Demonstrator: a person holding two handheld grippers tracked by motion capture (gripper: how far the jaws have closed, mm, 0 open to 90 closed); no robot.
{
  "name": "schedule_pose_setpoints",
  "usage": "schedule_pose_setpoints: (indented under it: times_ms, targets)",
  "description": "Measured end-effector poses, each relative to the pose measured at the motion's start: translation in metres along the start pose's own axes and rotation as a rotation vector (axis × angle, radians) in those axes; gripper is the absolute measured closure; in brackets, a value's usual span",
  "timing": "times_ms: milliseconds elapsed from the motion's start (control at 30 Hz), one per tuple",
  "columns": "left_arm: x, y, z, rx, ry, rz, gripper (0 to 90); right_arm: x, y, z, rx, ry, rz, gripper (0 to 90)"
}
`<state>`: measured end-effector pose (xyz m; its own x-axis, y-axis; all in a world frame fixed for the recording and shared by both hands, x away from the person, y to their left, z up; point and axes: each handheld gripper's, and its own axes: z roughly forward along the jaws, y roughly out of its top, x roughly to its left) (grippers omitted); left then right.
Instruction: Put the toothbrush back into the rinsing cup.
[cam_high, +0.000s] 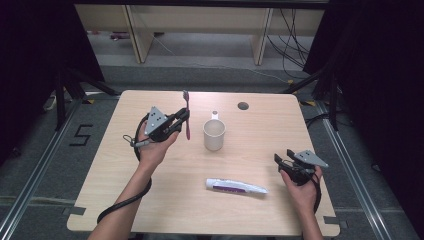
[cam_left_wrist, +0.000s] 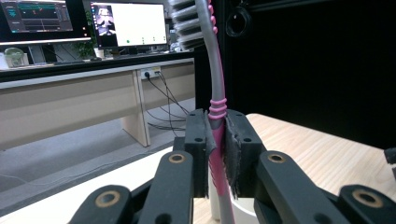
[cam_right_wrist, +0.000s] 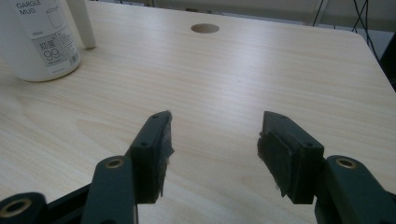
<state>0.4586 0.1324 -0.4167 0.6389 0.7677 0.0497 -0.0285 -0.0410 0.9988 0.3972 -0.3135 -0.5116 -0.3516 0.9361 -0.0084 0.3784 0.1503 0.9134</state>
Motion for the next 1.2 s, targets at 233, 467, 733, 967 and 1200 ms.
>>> schedule_pose_setpoints:
  times_ms: [233,467,733,967,1200]
  targets:
    - [0.001,0.007,0.005,-0.014,0.000,-0.002,80.1,0.002,0.000,0.001,0.009,-0.002,0.006,43.8]
    - [0.001,0.012,0.011,-0.027,-0.008,-0.008,80.1,0.001,0.000,0.001,0.006,-0.005,-0.013,43.4]
    - [0.001,0.023,0.019,-0.039,-0.007,0.006,80.1,0.001,0.000,0.001,0.005,-0.004,-0.012,43.0]
    - [0.000,0.031,0.026,-0.051,-0.010,0.016,80.2,0.004,0.000,0.000,0.023,0.002,0.030,42.9]
    - [0.000,0.032,0.031,-0.057,-0.016,0.010,80.1,0.004,0.000,0.000,0.023,0.000,0.029,42.9]
